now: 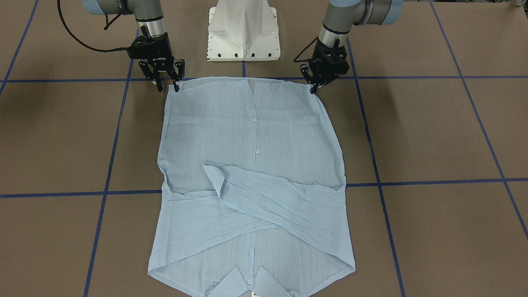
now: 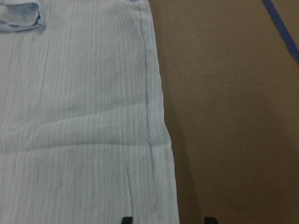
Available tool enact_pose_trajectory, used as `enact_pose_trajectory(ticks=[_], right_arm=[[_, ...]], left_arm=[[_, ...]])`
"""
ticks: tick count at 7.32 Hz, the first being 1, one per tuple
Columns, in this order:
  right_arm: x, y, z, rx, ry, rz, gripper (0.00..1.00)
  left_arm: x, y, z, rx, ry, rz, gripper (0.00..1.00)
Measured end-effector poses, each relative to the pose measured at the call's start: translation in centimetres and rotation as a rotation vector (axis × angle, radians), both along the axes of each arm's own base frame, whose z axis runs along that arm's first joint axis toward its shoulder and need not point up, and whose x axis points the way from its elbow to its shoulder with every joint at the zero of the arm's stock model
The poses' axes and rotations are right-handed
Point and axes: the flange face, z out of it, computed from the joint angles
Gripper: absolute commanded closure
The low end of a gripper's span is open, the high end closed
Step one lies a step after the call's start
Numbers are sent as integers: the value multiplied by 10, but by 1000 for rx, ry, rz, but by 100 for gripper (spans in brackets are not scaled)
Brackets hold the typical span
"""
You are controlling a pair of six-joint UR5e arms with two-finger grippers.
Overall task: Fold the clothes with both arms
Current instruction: 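Grasp the hem corners with both grippers, then lift the hem with both grippers and fold it toward the collar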
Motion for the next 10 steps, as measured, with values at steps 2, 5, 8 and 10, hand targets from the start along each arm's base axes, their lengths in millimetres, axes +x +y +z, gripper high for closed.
enact_pose_trajectory(ticks=[2, 5, 8, 10], right_arm=[[-3, 7, 0, 1, 3, -13, 54], [-6, 13, 1, 1, 15, -26, 79], [-6, 14, 2, 1, 27, -28, 100], [-2, 12, -4, 0, 24, -25, 100]], left_arm=[[-1, -1, 0, 1, 0, -3, 100], [-2, -3, 0, 3, -1, -4, 100], [-3, -3, -2, 4, 2, -3, 100], [-4, -3, -4, 5, 7, -3, 100]])
